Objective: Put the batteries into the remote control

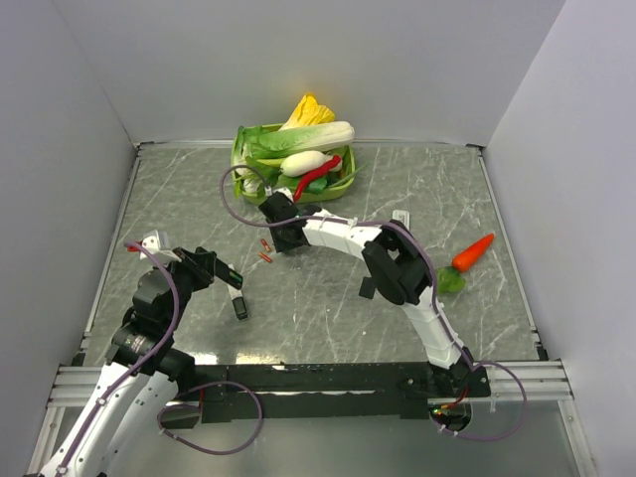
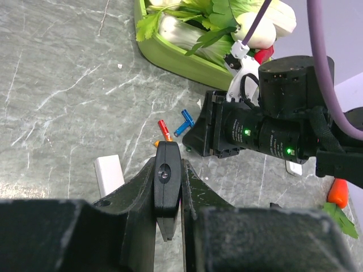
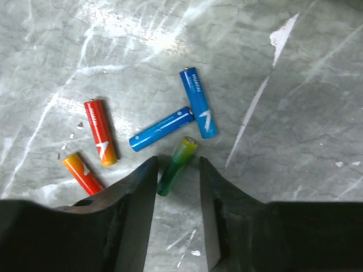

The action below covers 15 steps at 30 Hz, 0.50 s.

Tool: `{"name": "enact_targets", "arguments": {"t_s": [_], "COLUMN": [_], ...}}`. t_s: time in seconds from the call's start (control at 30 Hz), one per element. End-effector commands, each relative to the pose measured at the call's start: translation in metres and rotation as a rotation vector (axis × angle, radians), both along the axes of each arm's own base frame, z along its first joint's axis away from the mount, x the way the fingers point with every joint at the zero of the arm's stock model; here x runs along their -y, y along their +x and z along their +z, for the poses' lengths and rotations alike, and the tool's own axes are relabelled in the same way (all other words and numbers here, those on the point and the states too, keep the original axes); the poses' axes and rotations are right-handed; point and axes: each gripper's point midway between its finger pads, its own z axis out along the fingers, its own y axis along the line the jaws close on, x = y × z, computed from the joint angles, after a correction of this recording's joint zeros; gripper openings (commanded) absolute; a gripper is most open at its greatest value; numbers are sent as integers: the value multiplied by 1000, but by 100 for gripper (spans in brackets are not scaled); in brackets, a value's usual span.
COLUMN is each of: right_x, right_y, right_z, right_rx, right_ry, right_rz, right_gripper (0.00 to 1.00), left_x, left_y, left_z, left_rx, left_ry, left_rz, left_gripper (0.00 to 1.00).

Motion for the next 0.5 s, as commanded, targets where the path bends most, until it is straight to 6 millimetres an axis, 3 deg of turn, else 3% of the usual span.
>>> {"name": "enact_targets", "arguments": {"t_s": [0.0,0.2,0.23,0.3,0.37,0.4,0.47], "right_x": [16,34,36,50,60,73,87], "right_y": [-13,-31,-34,-48,-55,-67,-76], "right_z": [4,2,11,5,18,8,19], "right_rx": [-1,-22,-16,-44,-37,-59,-49], "right_ry": [-45,-82,-71,-99,-89,-116,-113], "right_rz": [2,39,51,61,72,79,73], "right_gripper": [36,6,0,0,0,0,0], "left_x": [1,1,1,1,1,1,1], "left_y": [4,4,4,4,4,4,5], "left_z": [27,26,26,26,26,26,26], "left_rx": [86,81,81,80,80,81,81], "left_ry": [-22,-20,-20,-21,-21,-20,-20], "left_rz": [-4,-3,-3,-2,-1,-1,0], "left_gripper": [1,1,1,1,1,1,1]}}
